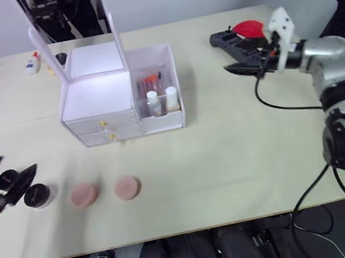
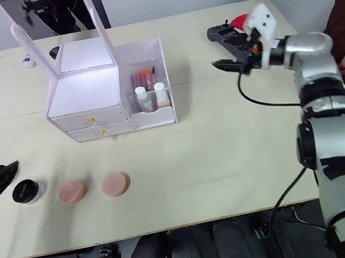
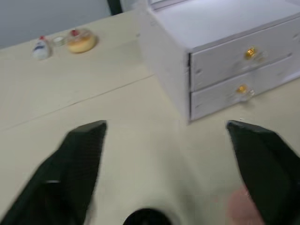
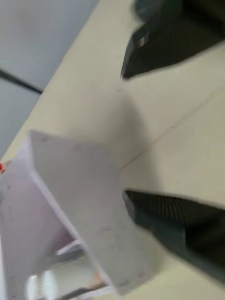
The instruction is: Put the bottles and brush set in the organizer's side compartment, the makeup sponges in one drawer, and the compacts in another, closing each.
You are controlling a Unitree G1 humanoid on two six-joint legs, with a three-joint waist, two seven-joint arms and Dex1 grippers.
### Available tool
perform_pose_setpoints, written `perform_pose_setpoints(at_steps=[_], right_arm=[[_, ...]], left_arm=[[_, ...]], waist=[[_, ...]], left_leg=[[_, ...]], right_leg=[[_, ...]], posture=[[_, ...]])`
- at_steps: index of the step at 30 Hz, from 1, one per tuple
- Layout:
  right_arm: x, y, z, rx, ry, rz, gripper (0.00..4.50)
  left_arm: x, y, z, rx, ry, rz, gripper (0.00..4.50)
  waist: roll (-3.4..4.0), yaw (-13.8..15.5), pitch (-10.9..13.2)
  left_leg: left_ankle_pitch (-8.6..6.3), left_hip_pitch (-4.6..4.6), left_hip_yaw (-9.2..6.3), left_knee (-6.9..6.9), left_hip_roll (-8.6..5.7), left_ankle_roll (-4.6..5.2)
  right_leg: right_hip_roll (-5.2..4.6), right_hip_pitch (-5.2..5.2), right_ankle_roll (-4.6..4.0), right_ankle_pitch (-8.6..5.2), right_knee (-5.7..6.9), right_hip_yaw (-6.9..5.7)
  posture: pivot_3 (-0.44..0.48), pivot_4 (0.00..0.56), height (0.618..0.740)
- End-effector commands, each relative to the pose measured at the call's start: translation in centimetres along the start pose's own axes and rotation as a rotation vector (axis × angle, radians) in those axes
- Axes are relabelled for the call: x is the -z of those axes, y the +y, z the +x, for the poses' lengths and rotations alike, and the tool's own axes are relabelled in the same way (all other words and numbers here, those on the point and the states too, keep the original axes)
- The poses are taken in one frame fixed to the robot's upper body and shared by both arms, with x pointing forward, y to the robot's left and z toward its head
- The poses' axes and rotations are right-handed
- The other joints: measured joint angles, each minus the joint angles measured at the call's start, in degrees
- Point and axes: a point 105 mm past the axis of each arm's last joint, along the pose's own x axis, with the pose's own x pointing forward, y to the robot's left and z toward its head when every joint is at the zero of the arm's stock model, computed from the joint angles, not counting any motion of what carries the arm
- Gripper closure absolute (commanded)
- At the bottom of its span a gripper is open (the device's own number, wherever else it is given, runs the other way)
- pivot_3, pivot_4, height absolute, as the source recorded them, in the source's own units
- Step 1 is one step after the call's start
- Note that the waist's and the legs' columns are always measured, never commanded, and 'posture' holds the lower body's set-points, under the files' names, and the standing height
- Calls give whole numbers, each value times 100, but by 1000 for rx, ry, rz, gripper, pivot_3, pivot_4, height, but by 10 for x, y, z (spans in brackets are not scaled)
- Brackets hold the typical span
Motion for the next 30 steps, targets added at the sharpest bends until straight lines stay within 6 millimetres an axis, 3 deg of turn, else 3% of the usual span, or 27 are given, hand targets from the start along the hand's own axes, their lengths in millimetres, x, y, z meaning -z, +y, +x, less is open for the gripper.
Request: perform_pose_setpoints(at_steps=[1,5,10,12,16,21,26,30], right_arm=[[-1,-2,-21,40,-59,18,47],[9,2,-29,63,-53,51,47],[-12,16,-16,-27,-96,65,47],[-41,31,-1,-127,-134,50,47],[-70,69,25,-323,-99,16,47],[-101,106,42,-499,-89,-54,47],[-112,115,52,-524,-86,-122,47],[-113,107,53,-488,-84,-150,47]], left_arm=[[7,23,-27,-105,-15,11,35],[19,19,-33,-127,-27,-34,35],[19,-7,-13,-91,-74,-59,35],[10,-32,9,-64,-131,-88,35],[1,-82,45,24,-159,-73,35],[-20,-118,88,-34,-283,-122,35],[-17,-158,127,-63,-297,-256,35],[-12,-164,143,-112,-290,-279,35]], waist=[[1,0,-1],[0,14,-1],[-5,23,-4],[-3,29,-4],[-3,58,-5],[-5,171,-7],[-8,278,-9],[-12,317,-10]], left_leg=[[0,2,4,-2,0,0],[0,4,19,1,1,0],[-1,3,22,14,1,-1],[-1,2,22,16,2,-1],[0,0,23,27,1,-1],[-1,-1,20,31,2,0],[-1,-9,17,54,-1,0],[-1,-8,16,54,-1,0]], right_leg=[[0,0,0,0,0,4],[-6,-2,-3,2,-1,13],[-9,-1,-6,5,3,14],[-8,0,-5,6,3,14],[-7,0,-2,9,10,18],[-1,2,2,11,10,17],[1,15,17,20,2,18],[4,15,21,23,-1,17]], posture=[[0,150,740],[0,150,740],[0,150,740],[0,150,740],[0,150,740],[0,150,740],[0,150,740],[0,150,740]])
